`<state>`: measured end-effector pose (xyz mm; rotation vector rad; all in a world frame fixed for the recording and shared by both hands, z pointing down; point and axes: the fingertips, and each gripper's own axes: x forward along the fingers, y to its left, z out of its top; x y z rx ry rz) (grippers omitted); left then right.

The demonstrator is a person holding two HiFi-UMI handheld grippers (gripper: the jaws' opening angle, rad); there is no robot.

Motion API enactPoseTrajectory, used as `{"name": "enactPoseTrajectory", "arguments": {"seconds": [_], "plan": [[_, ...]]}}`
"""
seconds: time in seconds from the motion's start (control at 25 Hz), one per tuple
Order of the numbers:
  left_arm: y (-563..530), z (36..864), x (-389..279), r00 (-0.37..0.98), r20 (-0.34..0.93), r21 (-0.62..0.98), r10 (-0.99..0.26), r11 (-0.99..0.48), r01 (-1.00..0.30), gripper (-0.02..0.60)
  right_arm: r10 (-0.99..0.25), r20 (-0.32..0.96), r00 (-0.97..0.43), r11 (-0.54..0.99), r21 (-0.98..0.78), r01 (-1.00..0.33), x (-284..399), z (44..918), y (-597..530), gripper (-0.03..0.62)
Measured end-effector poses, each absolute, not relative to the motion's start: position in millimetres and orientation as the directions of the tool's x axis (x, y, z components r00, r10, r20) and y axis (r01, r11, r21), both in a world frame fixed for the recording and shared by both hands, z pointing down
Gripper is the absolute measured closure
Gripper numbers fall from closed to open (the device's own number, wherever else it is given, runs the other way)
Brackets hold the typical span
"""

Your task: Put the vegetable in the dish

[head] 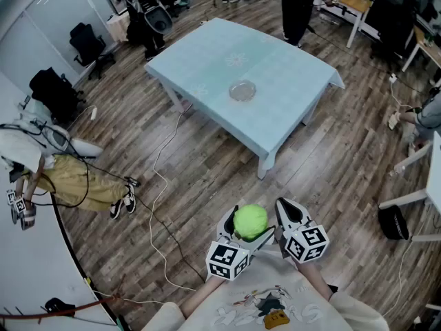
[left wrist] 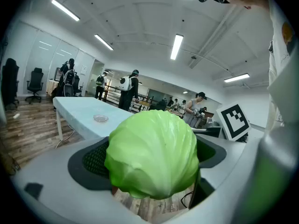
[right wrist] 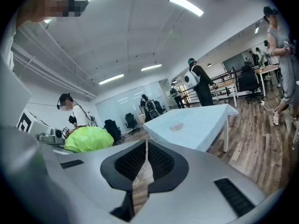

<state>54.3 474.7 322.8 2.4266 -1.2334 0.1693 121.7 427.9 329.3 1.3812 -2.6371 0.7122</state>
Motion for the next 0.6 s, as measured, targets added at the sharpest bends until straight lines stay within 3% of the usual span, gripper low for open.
{"name": "enactPoseTrajectory", "arguments": {"seconds": [0.16, 0.6], "plan": [[467.8, 329.3, 87.8, 0.628, 0.296, 0.273, -0.72, -0.566, -0.778, 0.038, -0.76, 0.283, -0.585, 0.48, -0.362, -0.799, 151.7, 332.8, 419.1, 0.557], [445.0, 357.5, 178.2, 0.776, 0.33, 0.252, -0.538, -0.742, -0.621, 0.038, -0.887, 0.27, -0.374, 0.238, -0.426, -0.873, 265.1, 370.4, 411.2, 0.557]]}}
